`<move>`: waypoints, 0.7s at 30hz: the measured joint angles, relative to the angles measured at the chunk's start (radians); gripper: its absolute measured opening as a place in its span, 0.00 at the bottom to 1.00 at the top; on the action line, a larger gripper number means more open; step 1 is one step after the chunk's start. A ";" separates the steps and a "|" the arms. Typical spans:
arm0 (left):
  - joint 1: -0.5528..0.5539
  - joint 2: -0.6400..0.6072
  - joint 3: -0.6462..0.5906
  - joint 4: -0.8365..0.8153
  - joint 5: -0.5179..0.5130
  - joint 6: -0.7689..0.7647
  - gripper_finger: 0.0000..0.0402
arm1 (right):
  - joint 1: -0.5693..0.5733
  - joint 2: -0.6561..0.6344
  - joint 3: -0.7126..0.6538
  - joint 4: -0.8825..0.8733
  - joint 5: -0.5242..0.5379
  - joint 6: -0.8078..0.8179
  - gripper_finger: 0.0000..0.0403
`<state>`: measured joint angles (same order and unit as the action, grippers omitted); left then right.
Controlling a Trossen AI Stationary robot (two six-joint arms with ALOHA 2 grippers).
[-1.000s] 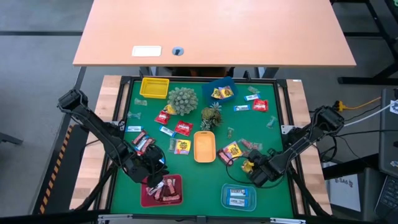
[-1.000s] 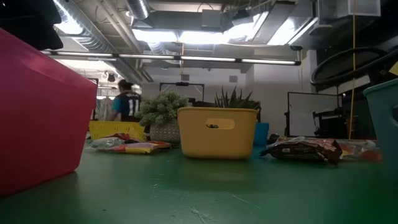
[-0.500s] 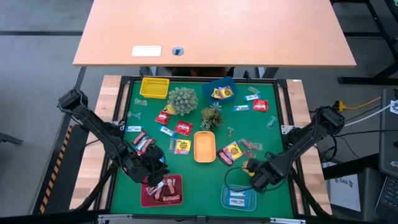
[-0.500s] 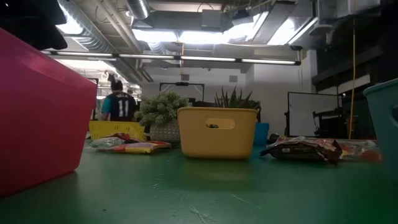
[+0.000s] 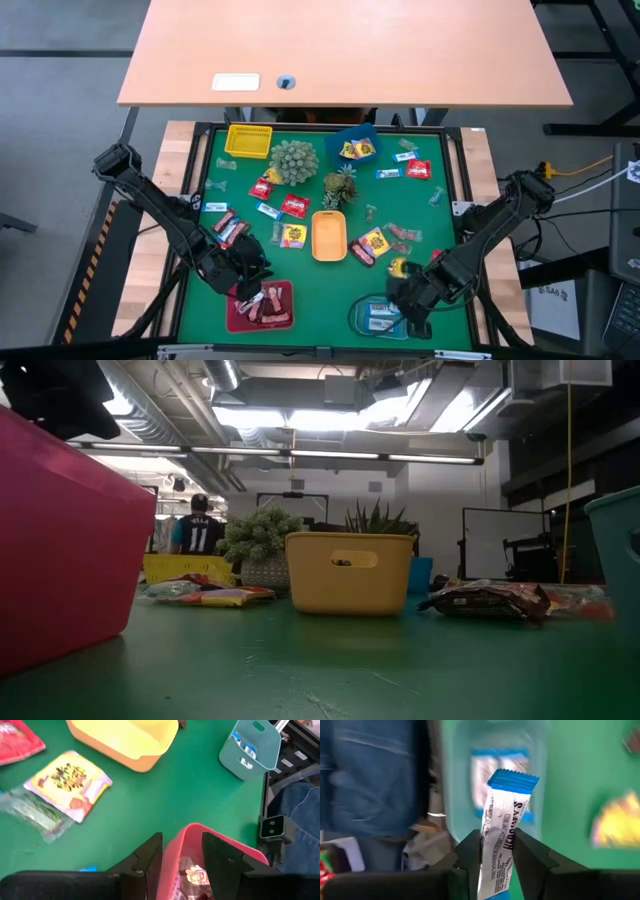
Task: Sort candy
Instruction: Put the blue chocolate bar into the light blue bin
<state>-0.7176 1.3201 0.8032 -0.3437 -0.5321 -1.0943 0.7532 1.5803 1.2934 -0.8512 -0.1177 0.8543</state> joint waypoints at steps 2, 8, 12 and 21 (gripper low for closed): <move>0.000 0.000 0.000 0.000 -0.015 0.027 0.31 | 0.000 0.000 0.000 0.077 0.002 -0.055 0.26; 0.000 0.000 0.000 0.000 -0.043 0.058 0.31 | 0.000 0.008 0.000 0.204 0.002 -0.108 0.26; 0.000 0.000 0.000 0.000 -0.050 0.058 0.31 | 0.000 0.010 0.000 0.203 0.002 -0.108 0.26; 0.000 0.000 0.000 0.000 -0.058 0.058 0.31 | -0.001 0.010 0.000 0.205 0.002 -0.108 0.27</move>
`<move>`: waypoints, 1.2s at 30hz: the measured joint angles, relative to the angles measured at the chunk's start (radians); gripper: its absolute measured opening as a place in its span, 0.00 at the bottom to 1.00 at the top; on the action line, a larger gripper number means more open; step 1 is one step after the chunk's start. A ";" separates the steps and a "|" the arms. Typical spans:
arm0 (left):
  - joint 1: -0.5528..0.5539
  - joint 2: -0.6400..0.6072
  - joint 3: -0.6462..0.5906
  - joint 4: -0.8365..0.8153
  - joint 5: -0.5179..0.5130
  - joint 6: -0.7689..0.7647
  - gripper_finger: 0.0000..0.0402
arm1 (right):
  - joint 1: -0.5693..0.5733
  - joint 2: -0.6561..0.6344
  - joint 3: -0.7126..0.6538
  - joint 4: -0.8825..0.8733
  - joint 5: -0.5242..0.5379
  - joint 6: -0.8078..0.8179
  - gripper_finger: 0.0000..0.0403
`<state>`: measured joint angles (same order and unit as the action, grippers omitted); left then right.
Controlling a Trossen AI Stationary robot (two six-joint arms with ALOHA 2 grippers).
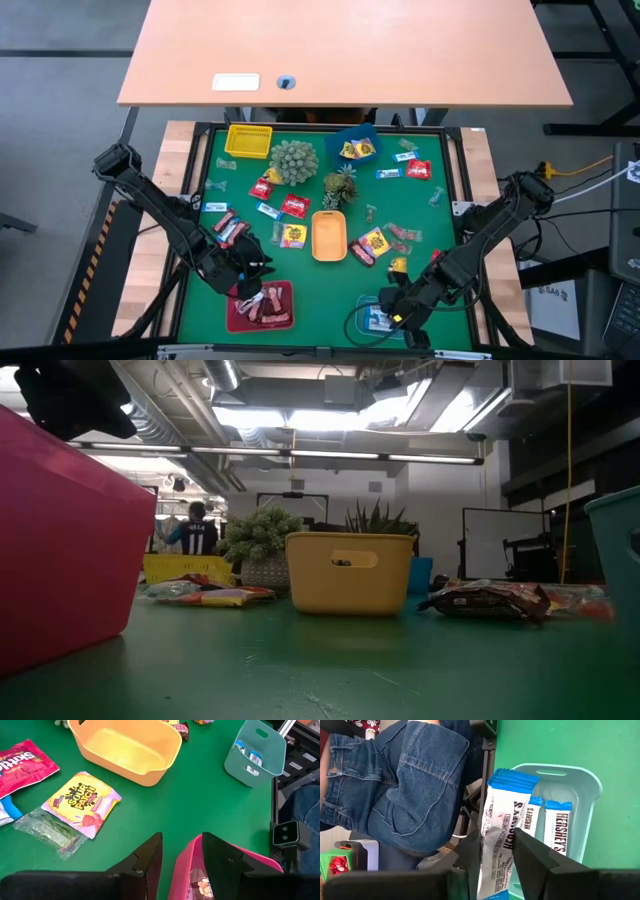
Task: Sort candy
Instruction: Put the blue chocolate bar into the light blue bin
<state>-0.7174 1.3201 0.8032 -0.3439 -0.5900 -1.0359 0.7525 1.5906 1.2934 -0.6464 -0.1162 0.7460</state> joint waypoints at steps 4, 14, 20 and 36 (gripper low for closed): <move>0.000 0.000 0.000 0.000 0.000 0.000 0.31 | 0.000 0.000 0.000 0.000 0.000 0.000 0.33; 0.000 0.000 0.000 0.000 -0.020 0.001 0.31 | 0.000 0.000 0.000 -0.008 0.024 -0.001 0.52; 0.009 0.000 0.000 0.000 -0.155 0.009 0.31 | 0.000 0.000 0.000 -0.009 0.026 -0.001 0.54; 0.454 0.000 0.000 -0.171 0.261 0.496 0.31 | -0.051 0.000 0.000 -0.198 -0.084 -0.142 0.52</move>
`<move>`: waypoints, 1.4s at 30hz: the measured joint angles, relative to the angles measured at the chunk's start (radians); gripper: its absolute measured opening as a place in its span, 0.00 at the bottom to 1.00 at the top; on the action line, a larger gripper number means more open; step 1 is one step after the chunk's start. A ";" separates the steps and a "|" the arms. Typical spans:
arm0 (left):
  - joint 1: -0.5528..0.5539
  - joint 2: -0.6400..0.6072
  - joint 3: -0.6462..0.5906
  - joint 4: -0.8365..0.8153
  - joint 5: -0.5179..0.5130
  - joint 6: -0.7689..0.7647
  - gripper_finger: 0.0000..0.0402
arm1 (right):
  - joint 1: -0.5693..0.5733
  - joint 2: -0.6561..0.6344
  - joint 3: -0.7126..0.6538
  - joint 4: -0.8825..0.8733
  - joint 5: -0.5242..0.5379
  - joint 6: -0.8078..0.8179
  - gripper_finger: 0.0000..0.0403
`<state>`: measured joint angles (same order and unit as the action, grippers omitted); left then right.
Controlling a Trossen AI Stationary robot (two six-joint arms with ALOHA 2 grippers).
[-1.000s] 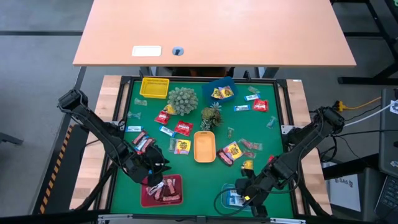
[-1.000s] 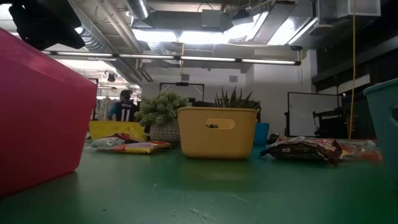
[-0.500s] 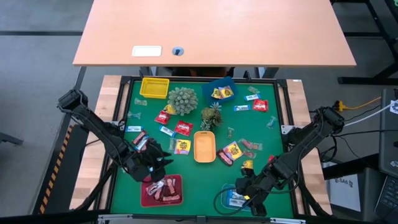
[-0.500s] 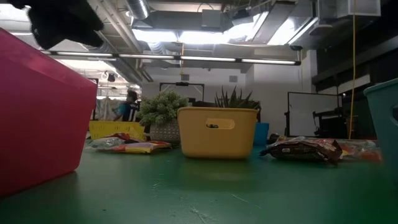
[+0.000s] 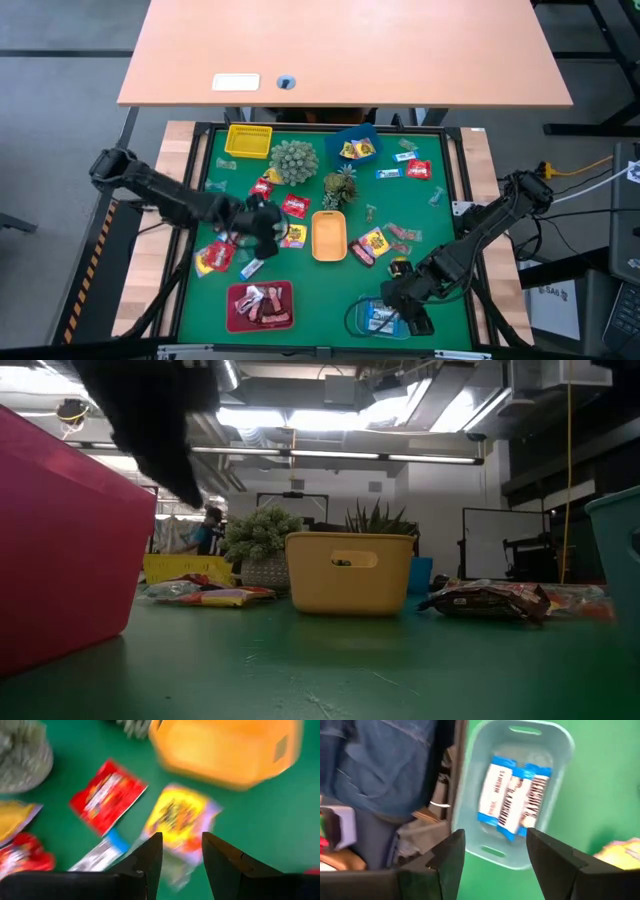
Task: Sort candy
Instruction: Put the blue chocolate bar into the light blue bin
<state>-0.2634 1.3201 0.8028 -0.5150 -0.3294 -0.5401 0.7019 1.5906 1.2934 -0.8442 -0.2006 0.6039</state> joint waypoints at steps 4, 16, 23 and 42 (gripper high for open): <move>0.126 0.000 0.000 -0.122 0.055 0.181 0.31 | -0.024 0.000 0.000 -0.029 0.016 -0.056 0.52; 0.262 0.007 -0.001 -0.150 0.059 0.535 0.31 | -0.070 0.000 0.000 -0.069 0.016 -0.051 0.52; 0.295 0.074 -0.001 -0.151 0.123 0.507 0.31 | -0.068 0.000 0.000 -0.074 0.016 -0.032 0.52; 0.338 0.242 0.000 -0.131 0.164 0.807 0.31 | -0.068 0.000 0.000 -0.075 0.016 -0.032 0.52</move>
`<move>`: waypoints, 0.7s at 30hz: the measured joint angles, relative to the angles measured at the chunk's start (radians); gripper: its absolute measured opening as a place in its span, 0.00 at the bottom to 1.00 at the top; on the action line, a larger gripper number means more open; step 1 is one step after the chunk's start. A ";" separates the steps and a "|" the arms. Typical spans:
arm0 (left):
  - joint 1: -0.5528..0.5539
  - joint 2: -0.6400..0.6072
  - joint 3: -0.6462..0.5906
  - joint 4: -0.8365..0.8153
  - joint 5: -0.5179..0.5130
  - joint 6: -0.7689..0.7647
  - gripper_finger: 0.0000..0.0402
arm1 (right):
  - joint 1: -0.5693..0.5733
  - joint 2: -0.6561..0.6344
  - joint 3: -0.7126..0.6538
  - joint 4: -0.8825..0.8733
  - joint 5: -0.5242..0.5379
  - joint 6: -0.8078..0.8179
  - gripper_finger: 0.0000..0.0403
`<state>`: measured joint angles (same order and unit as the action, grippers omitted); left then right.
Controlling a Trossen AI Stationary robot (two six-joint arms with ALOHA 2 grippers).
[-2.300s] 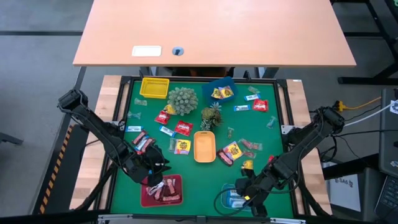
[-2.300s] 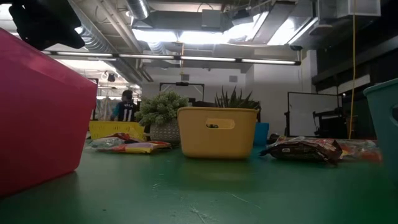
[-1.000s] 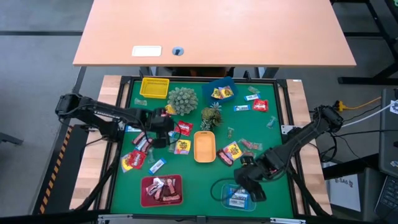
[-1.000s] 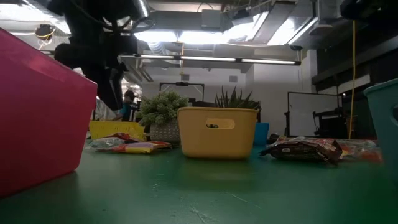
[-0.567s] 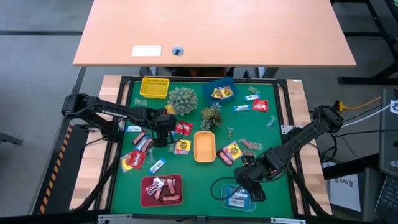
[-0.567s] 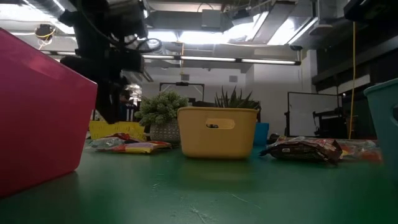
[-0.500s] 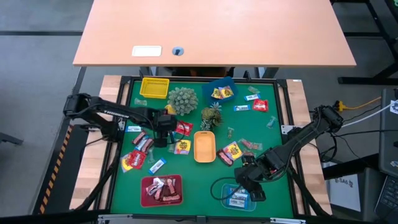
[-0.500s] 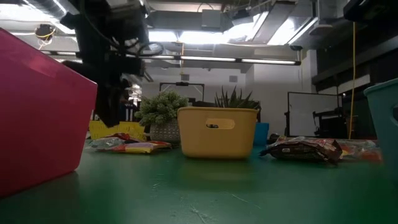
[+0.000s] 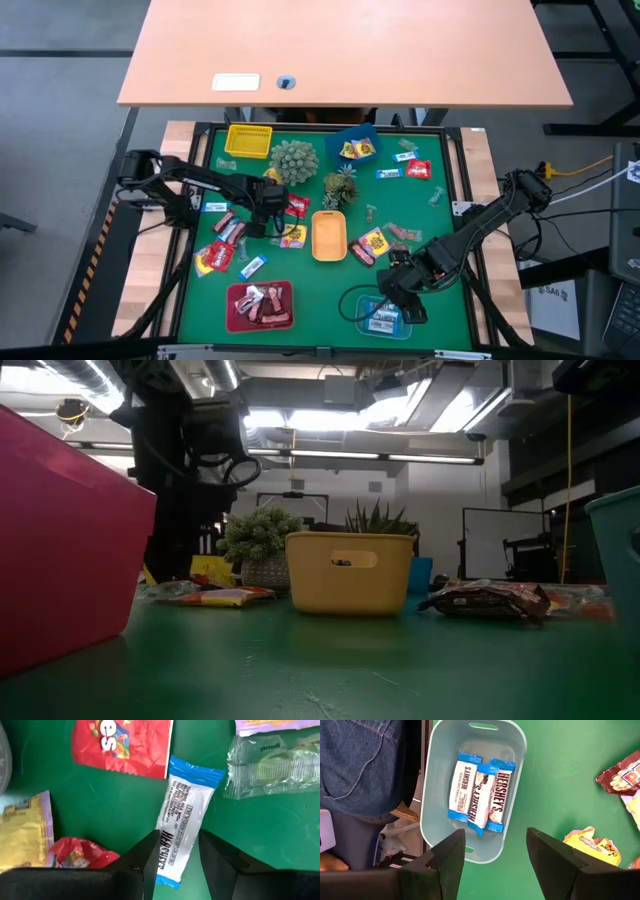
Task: Sort candy
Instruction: Put the blue chocolate bar into the light blue bin
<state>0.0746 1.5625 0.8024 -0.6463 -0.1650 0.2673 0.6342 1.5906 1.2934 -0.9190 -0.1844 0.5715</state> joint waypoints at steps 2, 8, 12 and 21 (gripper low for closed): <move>0.000 0.008 0.000 0.005 -0.001 0.006 0.31 | 0.000 0.000 0.000 0.000 0.000 0.000 0.52; 0.025 0.036 0.004 0.026 0.011 0.007 0.31 | 0.000 0.000 0.000 -0.003 0.000 0.000 0.52; 0.038 0.040 0.005 0.026 0.031 0.006 0.31 | 0.000 0.000 0.000 -0.006 0.000 0.000 0.52; 0.020 0.041 0.003 0.028 0.035 -0.005 0.25 | 0.000 0.000 0.000 -0.005 0.000 -0.001 0.52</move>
<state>0.0943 1.6035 0.8050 -0.6182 -0.1303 0.2619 0.6342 1.5906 1.2934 -0.9245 -0.1841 0.5709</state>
